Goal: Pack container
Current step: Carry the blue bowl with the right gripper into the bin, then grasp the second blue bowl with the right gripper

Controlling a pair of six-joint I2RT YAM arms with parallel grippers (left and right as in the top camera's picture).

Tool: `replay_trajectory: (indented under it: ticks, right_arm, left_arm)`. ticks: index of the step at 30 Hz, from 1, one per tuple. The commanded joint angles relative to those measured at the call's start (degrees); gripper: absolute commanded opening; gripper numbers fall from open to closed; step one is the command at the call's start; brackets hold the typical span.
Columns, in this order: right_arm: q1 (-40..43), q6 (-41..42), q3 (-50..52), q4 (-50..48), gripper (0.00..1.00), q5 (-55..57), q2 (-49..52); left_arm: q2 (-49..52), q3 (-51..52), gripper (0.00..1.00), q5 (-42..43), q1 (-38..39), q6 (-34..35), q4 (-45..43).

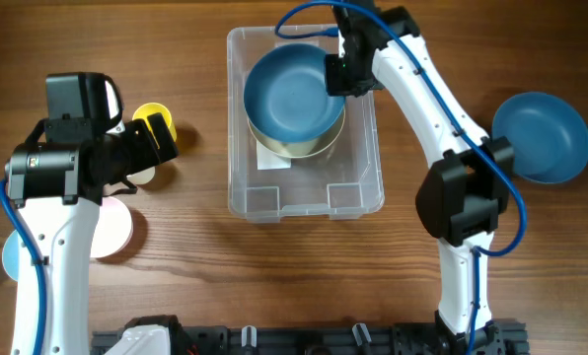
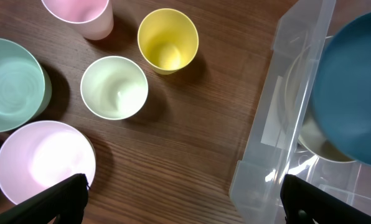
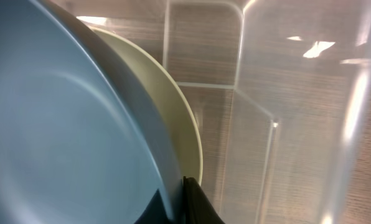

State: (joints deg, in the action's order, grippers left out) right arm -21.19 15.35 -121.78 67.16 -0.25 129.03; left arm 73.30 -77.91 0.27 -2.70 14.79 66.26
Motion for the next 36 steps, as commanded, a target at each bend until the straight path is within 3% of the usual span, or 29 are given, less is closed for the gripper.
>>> replay_trajectory:
  ticks: [1,2,7,11,13,16,20,29,36]
  right_arm:
    - [0.1,-1.1,-0.4,-1.1,0.4,0.4,-1.4]
    - [0.2,-2.1,-0.5,-0.9,0.46,0.4,-2.3]
    - [4.3,-2.1,-0.5,-0.8,0.49,5.5,-13.9]
    - [14.0,-1.9,-0.5,1.5,0.63,10.1,-21.5]
    - [20.2,-1.9,-0.5,4.2,0.65,11.3,-22.0]
    - [31.4,-1.5,1.4,9.0,0.66,11.0,-19.3]
    - [37.9,-1.2,8.2,7.0,0.66,8.1,-13.6]
    - [38.1,1.4,17.2,-0.3,0.63,8.3,-1.0]
    - [37.9,1.3,21.4,-4.3,0.62,7.9,1.1]
  left_arm:
    - [0.2,-0.7,1.0,-0.6,-0.1,0.9,0.0]
    - [0.2,-0.7,1.0,-0.6,-0.1,0.9,0.0]
    - [0.2,-0.7,1.0,-0.6,-0.1,0.9,0.0]
    - [0.2,-0.7,1.0,-0.6,-0.1,0.9,0.0]
    - [0.2,-0.7,1.0,-0.6,-0.1,0.9,0.0]
    - [0.2,-0.7,1.0,-0.6,-0.1,0.9,0.0]
    - [0.2,-0.7,1.0,-0.6,-0.1,0.9,0.0]
    - [0.2,-0.7,1.0,-0.6,-0.1,0.9,0.0]
    - [0.2,-0.7,1.0,-0.6,-0.1,0.9,0.0]
